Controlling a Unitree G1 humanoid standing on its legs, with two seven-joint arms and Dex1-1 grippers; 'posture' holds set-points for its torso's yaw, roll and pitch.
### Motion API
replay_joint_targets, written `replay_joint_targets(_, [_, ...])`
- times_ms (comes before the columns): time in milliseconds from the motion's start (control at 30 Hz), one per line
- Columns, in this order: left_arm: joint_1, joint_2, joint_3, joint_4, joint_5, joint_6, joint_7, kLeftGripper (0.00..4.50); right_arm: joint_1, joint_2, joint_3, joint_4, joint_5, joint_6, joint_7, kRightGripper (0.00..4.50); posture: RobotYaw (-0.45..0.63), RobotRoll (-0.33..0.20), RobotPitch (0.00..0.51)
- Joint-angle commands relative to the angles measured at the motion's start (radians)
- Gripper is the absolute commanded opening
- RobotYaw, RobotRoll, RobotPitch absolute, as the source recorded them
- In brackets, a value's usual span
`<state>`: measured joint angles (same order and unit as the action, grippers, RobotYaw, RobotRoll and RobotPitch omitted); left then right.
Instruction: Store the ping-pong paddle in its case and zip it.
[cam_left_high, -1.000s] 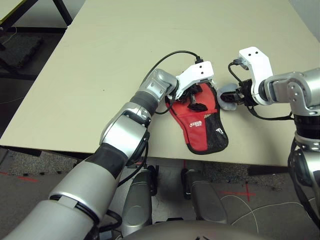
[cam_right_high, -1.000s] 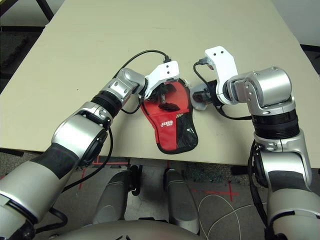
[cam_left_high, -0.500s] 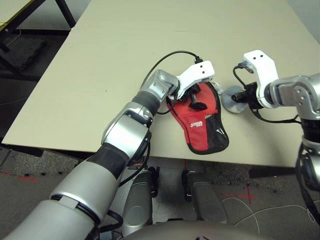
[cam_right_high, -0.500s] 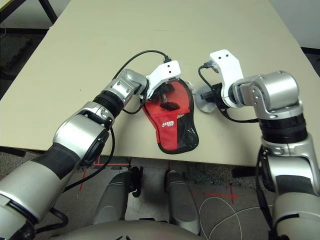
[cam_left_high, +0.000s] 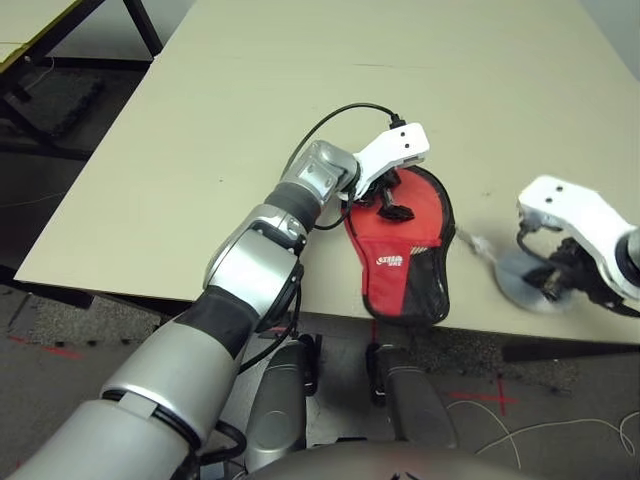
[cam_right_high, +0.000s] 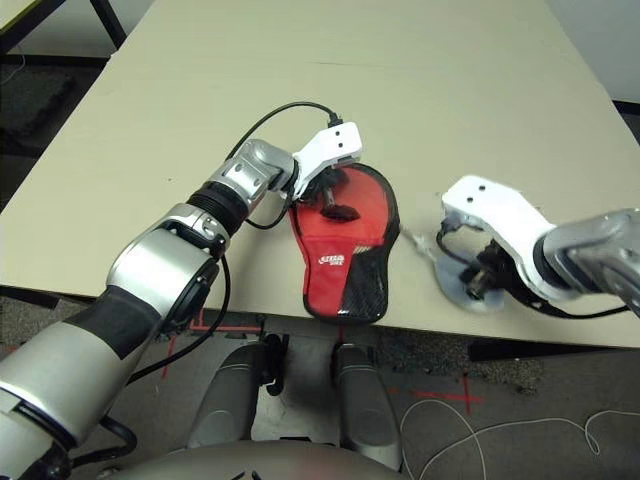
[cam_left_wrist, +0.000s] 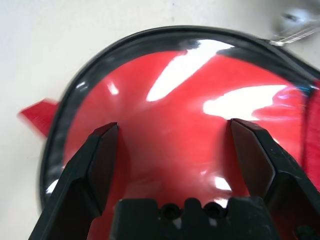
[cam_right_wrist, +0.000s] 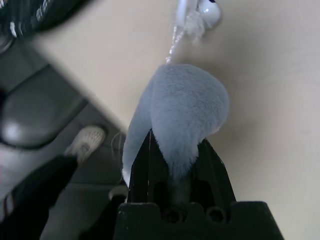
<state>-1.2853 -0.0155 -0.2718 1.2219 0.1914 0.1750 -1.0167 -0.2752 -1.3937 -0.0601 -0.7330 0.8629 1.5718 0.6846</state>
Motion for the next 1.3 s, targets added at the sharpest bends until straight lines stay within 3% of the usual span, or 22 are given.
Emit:
replay_joint_targets(33, [0.039,0.006,-0.023,0.054,0.037,0.037,0.013,4.50,0.053,0.005,-0.024,-0.024,0.054,0.043,-0.011,0.21,-0.13,0.000,0.227])
replay_joint_targets(400, [0.040,-0.019,-0.027,0.060,0.040,0.042,0.035,4.50,-0.032,0.093,0.033,0.025,-0.009,0.043,-0.112,0.21,-0.13,0.000,0.240])
replay_joint_targets(500, [0.045,-0.024,-0.037,0.063,0.050,0.042,0.047,4.50,-0.049,0.079,0.066,-0.008,-0.001,0.042,-0.089,0.21,-0.14,0.000,0.244])
replay_joint_targets(733, [0.043,-0.044,-0.038,0.068,0.051,0.044,0.064,4.50,-0.025,-0.039,0.188,-0.188,-0.019,-0.145,0.042,0.21,-0.16,0.000,0.262])
replay_joint_targets(933, [0.044,-0.057,-0.040,0.070,0.054,0.041,0.072,4.50,0.044,-0.133,0.233,-0.290,-0.061,-0.281,0.141,0.20,-0.19,0.000,0.272])
replay_joint_targets(1133, [0.043,-0.068,-0.037,0.072,0.053,0.040,0.080,4.50,0.156,-0.238,0.264,-0.314,-0.148,-0.470,0.206,0.20,-0.19,0.000,0.277])
replay_joint_targets(1300, [0.038,-0.072,-0.031,0.072,0.049,0.040,0.086,4.50,0.320,-0.331,0.288,-0.314,-0.194,-0.679,0.227,0.20,-0.19,0.000,0.278])
